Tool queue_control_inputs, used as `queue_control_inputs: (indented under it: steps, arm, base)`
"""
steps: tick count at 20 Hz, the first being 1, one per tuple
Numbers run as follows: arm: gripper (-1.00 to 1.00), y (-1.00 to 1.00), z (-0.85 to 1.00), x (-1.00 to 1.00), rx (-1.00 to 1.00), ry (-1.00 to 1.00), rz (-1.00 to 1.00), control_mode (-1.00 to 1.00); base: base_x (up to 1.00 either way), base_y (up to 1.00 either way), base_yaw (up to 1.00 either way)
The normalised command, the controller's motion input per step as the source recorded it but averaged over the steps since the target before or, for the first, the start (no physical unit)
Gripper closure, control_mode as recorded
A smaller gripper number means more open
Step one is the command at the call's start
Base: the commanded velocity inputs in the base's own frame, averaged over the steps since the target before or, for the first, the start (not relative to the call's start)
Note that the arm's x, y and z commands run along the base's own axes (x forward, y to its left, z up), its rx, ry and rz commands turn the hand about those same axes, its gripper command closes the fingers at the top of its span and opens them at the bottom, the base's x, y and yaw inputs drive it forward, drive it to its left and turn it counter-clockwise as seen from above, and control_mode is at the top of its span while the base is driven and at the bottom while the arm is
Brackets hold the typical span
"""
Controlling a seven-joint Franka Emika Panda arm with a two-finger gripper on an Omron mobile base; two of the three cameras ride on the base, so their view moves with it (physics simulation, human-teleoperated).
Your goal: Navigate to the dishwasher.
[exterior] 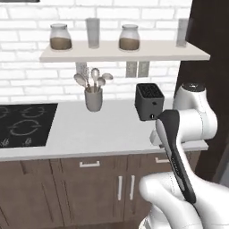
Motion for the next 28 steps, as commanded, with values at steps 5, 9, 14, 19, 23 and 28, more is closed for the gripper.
queue_control_inputs:
  steps: [5,9,14,19,23,28]
  arm:
    - [-1.0,0.0,0.0,0.0,0.0,0.0,0.0,1.0]
    - [-1.0,0.0,0.0,0.0,0.0,0.0,0.0,1.0]
    - [-1.0,0.0,0.0,0.0,0.0,0.0,0.0,1.0]
    - [-1.0,0.0,0.0,0.0,0.0,0.0,0.0,1.0]
    - [-1.0,0.0,0.0,0.0,0.0,0.0,0.0,1.0]
    - [-1.0,0.0,0.0,0.0,0.0,0.0,0.0,1.0]
  base:
    - [-0.67,0.48,0.44]
    - [-0.03,0.68,0.74]
    - [0.0,0.47,0.84]
    - [0.16,0.36,0.82]
    - [0.42,0.19,0.82]
    - [0.62,0.06,0.81]
